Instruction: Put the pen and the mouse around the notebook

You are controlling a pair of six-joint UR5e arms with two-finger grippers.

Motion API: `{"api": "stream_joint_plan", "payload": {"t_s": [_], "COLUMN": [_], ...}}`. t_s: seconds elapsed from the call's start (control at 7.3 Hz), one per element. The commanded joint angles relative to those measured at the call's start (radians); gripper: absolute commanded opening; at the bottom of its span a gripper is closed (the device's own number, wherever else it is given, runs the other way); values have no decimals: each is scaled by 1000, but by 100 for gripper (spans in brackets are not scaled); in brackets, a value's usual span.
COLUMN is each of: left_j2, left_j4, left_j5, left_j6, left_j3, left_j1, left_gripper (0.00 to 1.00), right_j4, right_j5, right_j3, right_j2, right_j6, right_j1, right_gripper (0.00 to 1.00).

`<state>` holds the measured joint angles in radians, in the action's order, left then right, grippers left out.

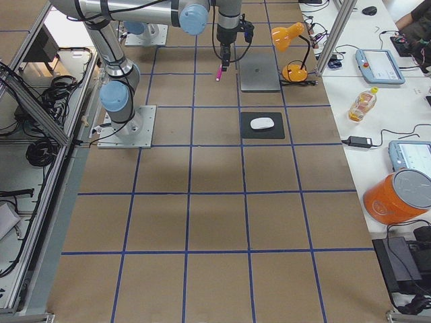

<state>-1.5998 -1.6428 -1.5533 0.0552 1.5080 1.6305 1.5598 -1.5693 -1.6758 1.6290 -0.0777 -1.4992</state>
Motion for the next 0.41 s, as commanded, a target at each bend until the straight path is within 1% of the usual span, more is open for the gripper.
{"api": "stream_joint_plan", "payload": {"t_s": [0.0, 0.27], "left_j2": [0, 0], "left_j4": [0, 0], "left_j5": [-1, 1], "left_j6": [0, 0], "left_j3": [0, 0], "left_j1": [0, 0], "left_gripper": [100, 100], "right_j4": [2, 2], "right_j5": [-12, -6], "right_j3": [-1, -1], "right_j2": [-1, -6], "right_j6": [82, 81], "right_j1": [-39, -38], "right_gripper": [100, 100]}}
